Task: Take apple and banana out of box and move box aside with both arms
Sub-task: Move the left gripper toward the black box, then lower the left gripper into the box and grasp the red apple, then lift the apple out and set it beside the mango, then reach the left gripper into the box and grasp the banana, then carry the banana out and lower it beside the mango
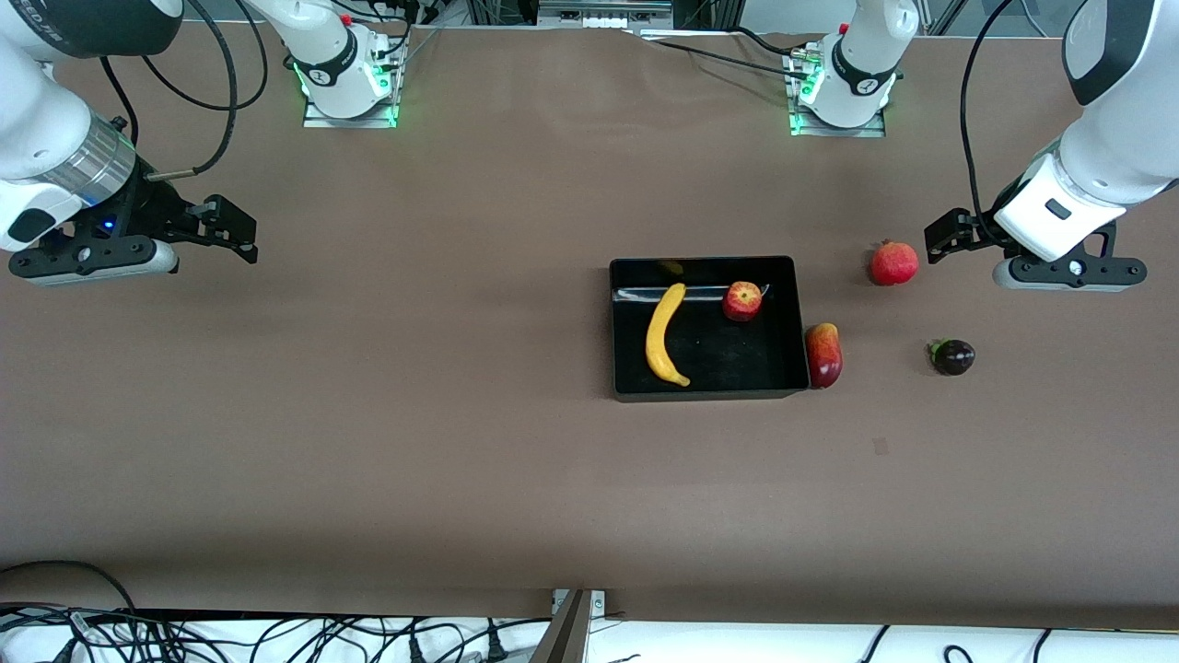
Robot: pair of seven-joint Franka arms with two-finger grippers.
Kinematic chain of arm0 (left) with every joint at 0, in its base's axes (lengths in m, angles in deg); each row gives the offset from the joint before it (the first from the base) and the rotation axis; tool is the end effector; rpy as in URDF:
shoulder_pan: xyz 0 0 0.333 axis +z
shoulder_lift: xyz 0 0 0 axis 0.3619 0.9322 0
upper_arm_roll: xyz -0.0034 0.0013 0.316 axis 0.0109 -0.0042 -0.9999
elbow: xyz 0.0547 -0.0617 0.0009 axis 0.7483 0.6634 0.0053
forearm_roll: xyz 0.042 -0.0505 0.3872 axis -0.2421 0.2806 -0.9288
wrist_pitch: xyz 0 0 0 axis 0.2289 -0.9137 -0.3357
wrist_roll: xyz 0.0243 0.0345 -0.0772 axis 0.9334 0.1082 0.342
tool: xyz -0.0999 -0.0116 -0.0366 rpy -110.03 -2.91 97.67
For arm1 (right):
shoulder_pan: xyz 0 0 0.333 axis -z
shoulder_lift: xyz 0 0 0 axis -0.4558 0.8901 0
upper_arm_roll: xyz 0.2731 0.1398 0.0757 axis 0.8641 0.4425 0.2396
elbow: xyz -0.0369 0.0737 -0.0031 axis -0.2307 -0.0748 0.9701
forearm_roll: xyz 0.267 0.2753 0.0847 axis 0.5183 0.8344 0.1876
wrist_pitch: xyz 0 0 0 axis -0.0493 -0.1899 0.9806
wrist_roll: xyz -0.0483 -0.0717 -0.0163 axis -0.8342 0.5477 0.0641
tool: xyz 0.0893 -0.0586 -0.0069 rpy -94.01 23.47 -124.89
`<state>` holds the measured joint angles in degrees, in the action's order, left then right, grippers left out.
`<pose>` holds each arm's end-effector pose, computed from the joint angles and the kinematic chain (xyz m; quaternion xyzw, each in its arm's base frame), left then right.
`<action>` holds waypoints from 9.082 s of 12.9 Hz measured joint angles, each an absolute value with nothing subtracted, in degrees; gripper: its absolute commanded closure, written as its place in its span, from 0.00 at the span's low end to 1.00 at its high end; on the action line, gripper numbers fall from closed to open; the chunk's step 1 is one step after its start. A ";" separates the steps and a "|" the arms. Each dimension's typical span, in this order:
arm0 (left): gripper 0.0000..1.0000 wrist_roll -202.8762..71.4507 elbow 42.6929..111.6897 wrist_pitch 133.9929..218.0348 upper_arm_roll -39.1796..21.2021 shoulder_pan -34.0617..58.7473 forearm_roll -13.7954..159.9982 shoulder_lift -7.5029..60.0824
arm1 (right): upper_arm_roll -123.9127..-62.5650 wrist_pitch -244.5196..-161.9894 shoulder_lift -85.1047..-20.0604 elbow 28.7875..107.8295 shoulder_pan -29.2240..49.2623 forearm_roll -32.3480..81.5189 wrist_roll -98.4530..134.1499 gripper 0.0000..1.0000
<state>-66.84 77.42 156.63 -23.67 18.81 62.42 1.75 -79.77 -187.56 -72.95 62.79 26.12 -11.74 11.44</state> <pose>0.5600 -0.0554 0.5444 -0.9994 0.0080 0.0275 0.0167 0.5774 0.0904 0.5814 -0.9974 -0.0657 -0.0276 0.0117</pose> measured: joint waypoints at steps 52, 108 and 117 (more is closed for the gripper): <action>0.82 -71.71 105.43 186.63 -9.11 30.91 53.24 17.57 | -80.01 -187.50 -72.94 62.74 26.15 -11.75 11.39 0.00; 1.00 -65.75 66.97 157.67 0.97 32.04 48.54 34.75 | -79.85 -187.53 -72.94 62.66 26.13 -11.75 11.39 0.00; 0.48 -84.67 83.42 180.77 0.90 47.16 41.86 36.55 | -79.86 -187.53 -72.94 62.66 26.13 -11.75 11.39 0.00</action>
<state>-84.67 83.42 180.77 0.90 47.16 41.86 36.55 -79.86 -187.53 -72.94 62.66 26.13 -11.75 11.39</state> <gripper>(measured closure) 0.621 0.000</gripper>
